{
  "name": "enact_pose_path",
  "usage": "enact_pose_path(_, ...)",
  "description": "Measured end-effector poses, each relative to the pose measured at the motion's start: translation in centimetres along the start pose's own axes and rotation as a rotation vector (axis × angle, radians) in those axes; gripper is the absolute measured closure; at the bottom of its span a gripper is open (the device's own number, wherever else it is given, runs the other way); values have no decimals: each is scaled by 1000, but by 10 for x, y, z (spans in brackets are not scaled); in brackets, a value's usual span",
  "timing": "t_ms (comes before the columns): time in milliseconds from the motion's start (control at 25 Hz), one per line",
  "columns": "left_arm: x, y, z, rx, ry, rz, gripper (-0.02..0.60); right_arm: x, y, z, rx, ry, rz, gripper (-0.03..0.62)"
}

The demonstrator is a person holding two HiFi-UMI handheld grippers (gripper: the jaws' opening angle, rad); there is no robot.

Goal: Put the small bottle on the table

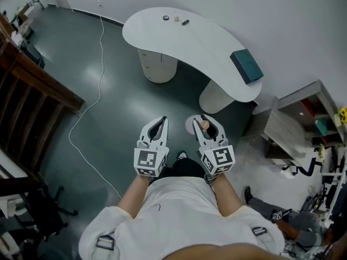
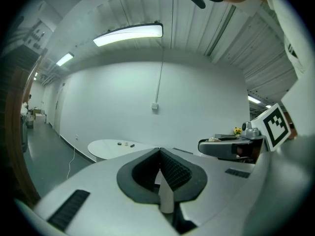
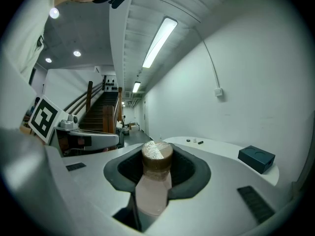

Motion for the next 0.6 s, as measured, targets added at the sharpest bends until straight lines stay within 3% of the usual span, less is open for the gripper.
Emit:
enact_pose_path(240, -26, 4, 30, -24, -24, -10, 569, 17, -1, 47, -22, -28, -22, 480)
enact_pose_path(600, -93, -30, 122, -38, -78, 6, 569, 73, -38, 149, 16, -92, -37, 480)
Point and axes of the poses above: the fingertips, and each gripper's own axes: z forward along the fingers, x to its right, y out of its underside, the point moved 6 cm from there along -z, backward along the fingers, and after that the axes turned 4 degrees about -x, right-handed, at the moved point
